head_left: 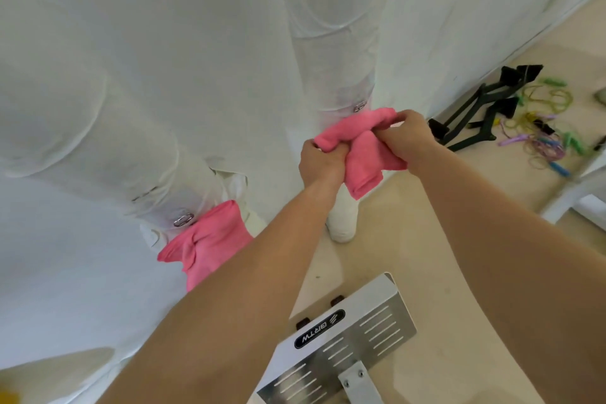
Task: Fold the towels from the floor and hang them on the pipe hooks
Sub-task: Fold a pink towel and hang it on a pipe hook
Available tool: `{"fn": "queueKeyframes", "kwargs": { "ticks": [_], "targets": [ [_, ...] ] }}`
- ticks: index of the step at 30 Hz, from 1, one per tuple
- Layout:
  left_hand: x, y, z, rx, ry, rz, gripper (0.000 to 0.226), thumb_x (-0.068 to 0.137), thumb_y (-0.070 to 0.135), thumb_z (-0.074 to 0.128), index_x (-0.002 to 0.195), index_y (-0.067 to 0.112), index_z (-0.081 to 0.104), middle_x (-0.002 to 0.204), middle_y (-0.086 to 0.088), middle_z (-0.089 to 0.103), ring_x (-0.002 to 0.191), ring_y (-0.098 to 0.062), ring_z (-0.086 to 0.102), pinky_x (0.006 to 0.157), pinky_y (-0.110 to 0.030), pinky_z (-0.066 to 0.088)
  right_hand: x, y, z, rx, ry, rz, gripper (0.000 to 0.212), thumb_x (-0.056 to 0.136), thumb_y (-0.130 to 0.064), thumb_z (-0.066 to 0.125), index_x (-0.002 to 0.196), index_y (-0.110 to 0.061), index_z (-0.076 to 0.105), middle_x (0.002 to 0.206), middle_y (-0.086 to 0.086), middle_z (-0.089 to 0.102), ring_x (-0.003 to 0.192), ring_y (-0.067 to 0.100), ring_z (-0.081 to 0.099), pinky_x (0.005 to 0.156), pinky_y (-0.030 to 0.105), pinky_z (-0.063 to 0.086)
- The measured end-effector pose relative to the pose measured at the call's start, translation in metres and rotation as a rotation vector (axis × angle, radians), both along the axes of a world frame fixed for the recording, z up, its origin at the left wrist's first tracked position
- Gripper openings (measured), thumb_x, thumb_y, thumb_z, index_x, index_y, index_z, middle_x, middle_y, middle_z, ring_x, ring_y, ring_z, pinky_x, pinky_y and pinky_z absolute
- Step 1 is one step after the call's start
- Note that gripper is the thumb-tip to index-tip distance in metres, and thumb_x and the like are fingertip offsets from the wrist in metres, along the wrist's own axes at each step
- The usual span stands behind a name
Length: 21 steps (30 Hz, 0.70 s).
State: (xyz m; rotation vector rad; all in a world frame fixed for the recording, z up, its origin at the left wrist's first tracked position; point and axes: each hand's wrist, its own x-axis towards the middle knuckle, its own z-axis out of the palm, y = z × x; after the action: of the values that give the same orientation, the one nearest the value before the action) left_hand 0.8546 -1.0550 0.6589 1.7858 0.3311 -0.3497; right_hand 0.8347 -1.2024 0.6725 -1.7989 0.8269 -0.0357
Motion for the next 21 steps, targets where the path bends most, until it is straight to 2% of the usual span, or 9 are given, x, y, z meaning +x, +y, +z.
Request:
{"fn": "queueKeyframes", "kwargs": {
  "ticks": [3, 5, 7, 10, 12, 14, 17, 21],
  "targets": [
    [-0.007, 0.005, 0.010, 0.236, -0.319, -0.026, 0.041, 0.076, 0.030, 0.070, 0.108, 0.023, 0.046, 0.107, 0.003, 0.058, 0.089, -0.016, 0.061, 0.077, -0.035, 0.054, -0.006, 0.002, 0.002, -0.182, -0.194, -0.020, 0.043, 0.076, -0.019, 0.071, 0.112, -0.024, 0.046, 0.113, 0.003, 0.057, 0.095, 0.021, 0.061, 0.081, 0.034, 0.050],
    [-0.012, 0.010, 0.017, 0.370, -0.603, -0.122, 0.037, 0.078, 0.022, 0.067, 0.111, 0.026, 0.050, 0.116, 0.003, 0.049, 0.099, -0.017, 0.055, 0.075, -0.032, 0.051, -0.013, 0.007, 0.008, -0.367, -0.303, 0.032, 0.033, 0.075, -0.014, 0.065, 0.103, -0.027, 0.054, 0.114, 0.000, 0.051, 0.099, 0.021, 0.056, 0.081, 0.032, 0.048],
    [-0.015, 0.015, 0.019, 0.432, -0.738, -0.245, 0.025, 0.083, 0.017, 0.062, 0.107, 0.025, 0.060, 0.117, 0.004, 0.049, 0.100, -0.016, 0.054, 0.073, -0.034, 0.052, -0.018, 0.013, 0.013, -0.481, -0.326, 0.127, 0.026, 0.077, -0.007, 0.059, 0.095, -0.025, 0.066, 0.112, -0.001, 0.056, 0.099, 0.020, 0.056, 0.082, 0.030, 0.047],
    [-0.022, 0.017, 0.024, 0.414, -0.684, -0.313, 0.018, 0.093, 0.034, 0.059, 0.108, 0.025, 0.066, 0.114, 0.008, 0.057, 0.096, -0.010, 0.058, 0.078, -0.034, 0.052, -0.030, 0.018, 0.019, -0.401, -0.311, 0.193, 0.026, 0.085, -0.011, 0.060, 0.104, -0.020, 0.075, 0.100, -0.003, 0.068, 0.089, 0.014, 0.063, 0.081, 0.028, 0.052],
    [-0.024, 0.017, 0.026, 0.405, -0.627, -0.318, 0.028, 0.091, 0.051, 0.061, 0.107, 0.028, 0.066, 0.112, 0.012, 0.059, 0.096, -0.005, 0.058, 0.081, -0.026, 0.048, -0.037, 0.014, 0.016, -0.310, -0.261, 0.217, 0.025, 0.090, -0.026, 0.066, 0.113, -0.023, 0.074, 0.096, -0.006, 0.072, 0.086, 0.011, 0.068, 0.075, 0.021, 0.053],
    [-0.023, 0.016, 0.024, 0.399, -0.609, -0.318, 0.030, 0.088, 0.053, 0.065, 0.106, 0.029, 0.066, 0.110, 0.013, 0.062, 0.095, -0.004, 0.058, 0.080, -0.025, 0.047, -0.042, 0.011, 0.008, -0.230, -0.225, 0.260, 0.033, 0.090, -0.038, 0.069, 0.120, -0.025, 0.070, 0.102, -0.008, 0.073, 0.085, 0.008, 0.070, 0.074, 0.023, 0.057],
    [-0.021, 0.013, 0.012, 0.387, -0.629, -0.306, 0.025, 0.087, 0.042, 0.070, 0.105, 0.025, 0.066, 0.108, 0.010, 0.064, 0.093, -0.008, 0.059, 0.079, -0.029, 0.049, -0.043, 0.016, -0.004, -0.168, -0.263, 0.232, 0.035, 0.091, -0.027, 0.070, 0.126, -0.023, 0.067, 0.107, -0.009, 0.072, 0.090, 0.008, 0.071, 0.085, 0.037, 0.060],
    [-0.017, 0.008, -0.002, 0.387, -0.654, -0.309, 0.020, 0.088, 0.034, 0.069, 0.100, 0.021, 0.060, 0.103, 0.009, 0.062, 0.086, -0.005, 0.054, 0.077, -0.032, 0.048, -0.041, 0.022, -0.014, -0.175, -0.321, 0.231, 0.040, 0.091, -0.012, 0.065, 0.129, -0.024, 0.066, 0.094, -0.014, 0.071, 0.094, 0.010, 0.070, 0.089, 0.038, 0.058]
  ]
}}
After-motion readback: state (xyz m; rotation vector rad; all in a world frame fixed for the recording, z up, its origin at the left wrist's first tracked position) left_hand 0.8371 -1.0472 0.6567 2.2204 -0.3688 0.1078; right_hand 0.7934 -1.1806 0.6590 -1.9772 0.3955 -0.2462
